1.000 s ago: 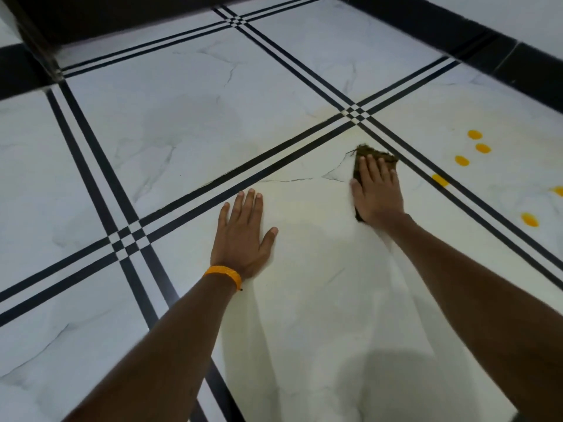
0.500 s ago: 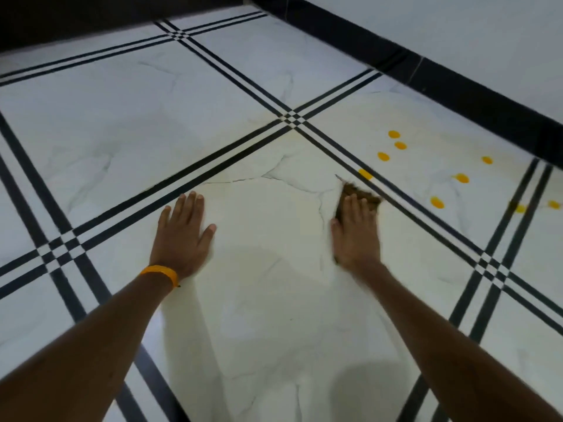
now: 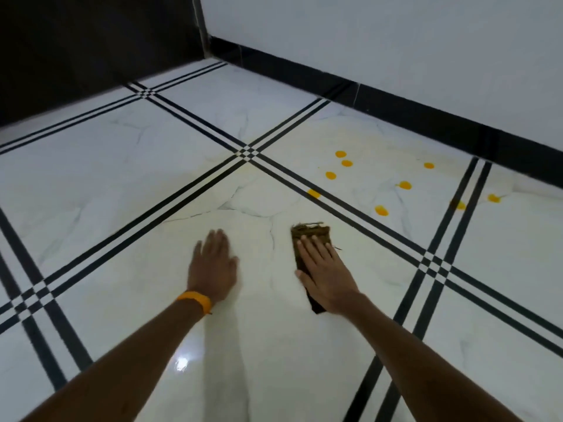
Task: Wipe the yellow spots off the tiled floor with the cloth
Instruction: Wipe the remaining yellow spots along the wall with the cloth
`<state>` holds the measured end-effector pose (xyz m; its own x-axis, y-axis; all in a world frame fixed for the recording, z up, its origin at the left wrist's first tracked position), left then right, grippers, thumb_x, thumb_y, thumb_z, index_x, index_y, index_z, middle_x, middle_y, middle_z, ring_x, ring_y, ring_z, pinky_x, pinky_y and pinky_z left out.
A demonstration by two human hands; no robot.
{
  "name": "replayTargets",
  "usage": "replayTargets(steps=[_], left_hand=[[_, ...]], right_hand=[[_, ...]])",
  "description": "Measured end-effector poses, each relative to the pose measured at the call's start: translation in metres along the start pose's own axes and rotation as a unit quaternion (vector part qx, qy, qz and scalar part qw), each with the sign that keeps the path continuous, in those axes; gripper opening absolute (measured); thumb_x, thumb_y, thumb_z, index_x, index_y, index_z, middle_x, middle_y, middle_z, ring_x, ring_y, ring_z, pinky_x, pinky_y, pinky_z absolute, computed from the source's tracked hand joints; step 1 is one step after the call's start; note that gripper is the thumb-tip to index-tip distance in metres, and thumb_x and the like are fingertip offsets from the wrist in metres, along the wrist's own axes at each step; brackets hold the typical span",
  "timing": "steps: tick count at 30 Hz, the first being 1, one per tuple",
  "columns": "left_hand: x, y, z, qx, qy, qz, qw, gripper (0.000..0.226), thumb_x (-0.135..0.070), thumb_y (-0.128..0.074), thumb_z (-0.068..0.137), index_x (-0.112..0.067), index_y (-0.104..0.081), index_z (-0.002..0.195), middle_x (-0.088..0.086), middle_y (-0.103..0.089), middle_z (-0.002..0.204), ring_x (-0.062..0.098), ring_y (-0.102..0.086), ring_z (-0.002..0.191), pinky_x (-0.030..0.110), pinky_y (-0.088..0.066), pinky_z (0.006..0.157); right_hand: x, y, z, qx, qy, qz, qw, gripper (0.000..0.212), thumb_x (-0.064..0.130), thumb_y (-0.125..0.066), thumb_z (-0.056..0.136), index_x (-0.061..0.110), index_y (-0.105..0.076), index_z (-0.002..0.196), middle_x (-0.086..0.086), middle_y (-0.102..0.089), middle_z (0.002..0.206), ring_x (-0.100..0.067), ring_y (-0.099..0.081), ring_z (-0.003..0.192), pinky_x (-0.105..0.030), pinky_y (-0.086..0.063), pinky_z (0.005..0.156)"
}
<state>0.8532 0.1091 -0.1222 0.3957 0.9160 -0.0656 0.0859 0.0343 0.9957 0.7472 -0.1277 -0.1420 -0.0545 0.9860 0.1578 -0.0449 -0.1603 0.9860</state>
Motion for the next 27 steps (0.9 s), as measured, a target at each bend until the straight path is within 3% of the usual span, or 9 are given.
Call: replayTargets(steps=[2,5,8,11,15,17,21,23,27], left_hand=[[-0.033,0.006,0.002,0.028,0.016,-0.002,0.999,0.067,-0.044,-0.025,0.1,0.0,-0.025,0.151,0.014,-0.015,0.163,0.028,-0.008,0.152,0.05,-0.009,0.122],[-0.055,0.021,0.014,0.015,0.008,0.05,0.999,0.057,-0.043,-0.035,0.099,-0.005,-0.042,0.141,0.013,-0.017,0.163,0.028,-0.006,0.152,0.053,-0.005,0.12],[-0.063,0.028,0.041,0.014,-0.031,0.032,0.999,0.054,-0.039,-0.038,0.099,-0.007,-0.04,0.142,0.013,-0.018,0.163,0.028,-0.008,0.152,0.051,-0.011,0.121],[-0.064,0.026,0.08,-0.001,-0.059,-0.032,0.998,0.056,-0.036,-0.044,0.098,-0.004,-0.039,0.144,0.016,-0.024,0.16,0.031,-0.016,0.15,0.05,-0.021,0.119],[-0.069,0.011,0.111,0.0,-0.075,-0.062,0.995,0.061,-0.036,-0.045,0.099,-0.002,-0.032,0.148,0.018,-0.026,0.159,0.034,-0.02,0.149,0.051,-0.022,0.119],[-0.079,0.008,0.129,0.0,-0.084,-0.073,0.994,0.064,-0.038,-0.042,0.1,-0.003,-0.027,0.151,0.016,-0.022,0.161,0.032,-0.017,0.15,0.05,-0.017,0.121],[-0.104,0.012,0.176,-0.029,-0.085,-0.103,0.991,0.064,-0.036,-0.04,0.101,-0.003,-0.022,0.153,0.014,-0.019,0.162,0.029,-0.013,0.151,0.048,-0.013,0.122],[-0.111,0.002,0.199,-0.024,-0.083,-0.086,0.993,0.064,-0.035,-0.039,0.101,-0.003,-0.022,0.153,0.015,-0.019,0.162,0.029,-0.013,0.151,0.049,-0.013,0.122],[-0.11,-0.018,0.213,-0.059,-0.105,-0.064,0.991,0.063,-0.038,-0.027,0.101,-0.006,-0.02,0.155,0.011,-0.02,0.162,0.024,-0.015,0.151,0.049,-0.013,0.122]], right_hand=[[-0.034,0.005,-0.008,-0.009,-0.065,0.008,0.998,0.067,0.051,-0.022,0.103,0.015,-0.023,0.16,-0.004,-0.022,0.167,-0.026,-0.014,0.156,-0.046,-0.017,0.125],[-0.104,0.014,-0.032,-0.061,-0.344,0.013,0.937,0.074,0.05,-0.02,0.1,0.004,-0.025,0.158,-0.017,-0.028,0.164,-0.036,-0.022,0.152,-0.049,-0.016,0.125],[-0.131,0.021,-0.037,-0.047,-0.414,0.03,0.908,0.079,0.051,-0.01,0.098,0.002,-0.016,0.159,-0.019,-0.019,0.166,-0.035,-0.014,0.155,-0.051,-0.01,0.125],[-0.135,0.02,-0.026,-0.055,-0.391,0.009,0.919,0.077,0.05,-0.009,0.099,0.003,-0.017,0.159,-0.016,-0.02,0.167,-0.034,-0.013,0.155,-0.052,-0.012,0.125],[-0.127,0.019,-0.022,-0.017,-0.205,-0.006,0.978,0.071,0.054,-0.012,0.103,0.013,-0.014,0.161,-0.003,-0.01,0.168,-0.022,-0.003,0.157,-0.045,-0.009,0.127],[-0.151,0.024,-0.013,-0.008,-0.17,0.01,0.985,0.072,0.057,-0.013,0.102,0.017,-0.012,0.161,0.002,-0.006,0.168,-0.018,0.0,0.157,-0.042,-0.007,0.127],[-0.208,0.032,0.024,-0.051,-0.356,-0.026,0.933,0.08,0.054,-0.009,0.098,0.005,-0.02,0.159,-0.015,-0.02,0.167,-0.032,-0.015,0.155,-0.05,-0.014,0.125],[-0.212,0.03,0.048,-0.053,-0.394,-0.013,0.918,0.077,0.05,-0.016,0.099,0.0,-0.024,0.157,-0.02,-0.027,0.164,-0.037,-0.021,0.152,-0.052,-0.015,0.124],[-0.176,0.021,0.051,-0.019,-0.125,-0.029,0.992,0.07,0.05,-0.017,0.104,0.011,-0.018,0.161,-0.005,-0.016,0.169,-0.023,-0.006,0.157,-0.042,-0.007,0.127]])
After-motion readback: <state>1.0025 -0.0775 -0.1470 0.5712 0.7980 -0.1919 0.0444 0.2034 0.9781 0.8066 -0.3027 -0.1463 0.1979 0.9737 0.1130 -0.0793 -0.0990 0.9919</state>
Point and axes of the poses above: each hand's wrist, its own z-axis towards the middle knuckle, its own y-axis out of the back of the hand, x = y × z, the point moved 5 cm from there along z, towards the middle knuckle
